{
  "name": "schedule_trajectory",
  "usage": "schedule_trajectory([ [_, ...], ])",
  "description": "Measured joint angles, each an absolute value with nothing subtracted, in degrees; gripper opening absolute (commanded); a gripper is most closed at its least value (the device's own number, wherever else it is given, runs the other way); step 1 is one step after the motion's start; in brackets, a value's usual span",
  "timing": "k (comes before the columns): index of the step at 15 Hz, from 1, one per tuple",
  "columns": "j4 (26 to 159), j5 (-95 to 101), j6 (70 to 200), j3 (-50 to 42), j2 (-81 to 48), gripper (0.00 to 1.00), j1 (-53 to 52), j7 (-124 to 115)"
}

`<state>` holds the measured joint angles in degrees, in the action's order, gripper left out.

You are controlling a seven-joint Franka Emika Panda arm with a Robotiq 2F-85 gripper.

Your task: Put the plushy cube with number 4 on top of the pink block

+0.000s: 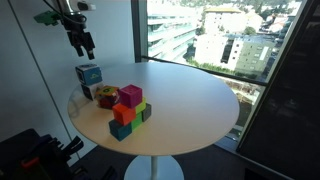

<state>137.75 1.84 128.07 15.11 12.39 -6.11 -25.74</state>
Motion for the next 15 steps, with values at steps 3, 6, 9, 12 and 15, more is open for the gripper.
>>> schedule_trajectory([
  [3,137.61,1.84,127.18,15.40,11.41,1.00,-6.84,-27.09],
  [6,137.33,1.84,125.81,15.42,10.54,1.00,-6.90,-27.98],
  [9,137.32,1.84,125.58,15.40,10.13,1.00,-6.90,-28.02],
  [12,137.36,1.84,125.58,15.40,10.13,1.00,-6.91,-28.02],
  [15,137.37,1.84,125.58,15.39,10.13,1.00,-6.91,-28.02],
])
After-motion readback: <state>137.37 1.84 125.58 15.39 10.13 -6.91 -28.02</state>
